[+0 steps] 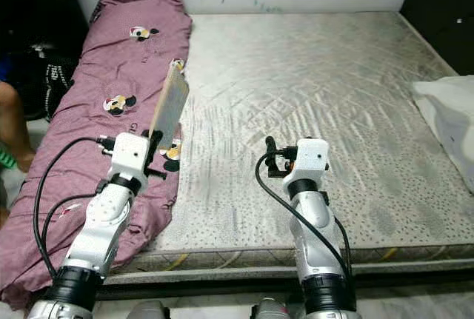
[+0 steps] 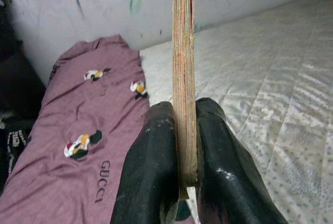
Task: Clean up the room
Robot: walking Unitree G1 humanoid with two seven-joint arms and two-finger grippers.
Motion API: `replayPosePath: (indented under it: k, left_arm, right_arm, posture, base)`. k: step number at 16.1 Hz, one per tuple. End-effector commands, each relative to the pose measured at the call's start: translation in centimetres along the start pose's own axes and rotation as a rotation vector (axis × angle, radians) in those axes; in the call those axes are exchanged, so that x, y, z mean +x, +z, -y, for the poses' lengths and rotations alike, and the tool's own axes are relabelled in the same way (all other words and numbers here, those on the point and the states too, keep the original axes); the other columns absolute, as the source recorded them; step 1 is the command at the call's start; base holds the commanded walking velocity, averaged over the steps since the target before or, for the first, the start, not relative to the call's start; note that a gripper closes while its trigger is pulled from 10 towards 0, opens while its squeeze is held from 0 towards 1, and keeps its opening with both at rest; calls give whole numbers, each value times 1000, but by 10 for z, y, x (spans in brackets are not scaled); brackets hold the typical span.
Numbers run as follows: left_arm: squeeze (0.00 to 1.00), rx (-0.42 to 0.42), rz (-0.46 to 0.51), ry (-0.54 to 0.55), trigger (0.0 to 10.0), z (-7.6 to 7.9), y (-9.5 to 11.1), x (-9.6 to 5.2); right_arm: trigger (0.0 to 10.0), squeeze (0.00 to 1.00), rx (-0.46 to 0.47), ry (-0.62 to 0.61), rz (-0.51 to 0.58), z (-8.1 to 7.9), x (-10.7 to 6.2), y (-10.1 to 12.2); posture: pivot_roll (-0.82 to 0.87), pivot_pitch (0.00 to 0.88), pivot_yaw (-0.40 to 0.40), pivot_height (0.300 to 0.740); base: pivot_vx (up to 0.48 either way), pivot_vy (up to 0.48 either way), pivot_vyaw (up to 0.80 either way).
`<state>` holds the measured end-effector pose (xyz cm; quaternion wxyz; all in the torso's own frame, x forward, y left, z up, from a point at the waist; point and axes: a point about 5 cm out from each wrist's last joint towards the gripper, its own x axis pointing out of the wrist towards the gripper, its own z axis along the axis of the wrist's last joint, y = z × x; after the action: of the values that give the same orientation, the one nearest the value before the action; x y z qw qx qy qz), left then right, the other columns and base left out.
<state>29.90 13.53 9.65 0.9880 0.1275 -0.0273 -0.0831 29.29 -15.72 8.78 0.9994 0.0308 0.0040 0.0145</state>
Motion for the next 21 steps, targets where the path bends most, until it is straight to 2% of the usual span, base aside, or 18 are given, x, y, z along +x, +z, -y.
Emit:
replayPosePath:
  k: [1,6,17,19,21]
  left_arm:
    - [0,-4,41,16,10000,-4,7,3]
    - [0,-22,23,8,10000,3,2,-2]
    - [0,-60,5,29,10000,2,0,1]
    - [0,-61,5,29,10000,1,0,2]
    - [0,-62,1,41,10000,0,0,2]
  right_arm:
    - [10000,0,-10,-4,6,1,1,1]
    - [10000,0,-10,5,8,1,1,1]
    - [10000,0,1,20,-6,-1,0,-1]
    - [10000,0,15,12,-10,-1,0,-1]
    - [10000,0,4,16,-9,-1,0,-1]
  posture:
    - [-16,29,7,740]
    - [-17,30,7,740]
    - [-24,38,5,740]
    - [-27,41,6,740]
    - [-27,41,6,740]
  base:
    - [0,-319,0]
    - [0,-333,0]
    - [0,-358,0]
    - [0,-362,-747]
    - [0,-358,0]
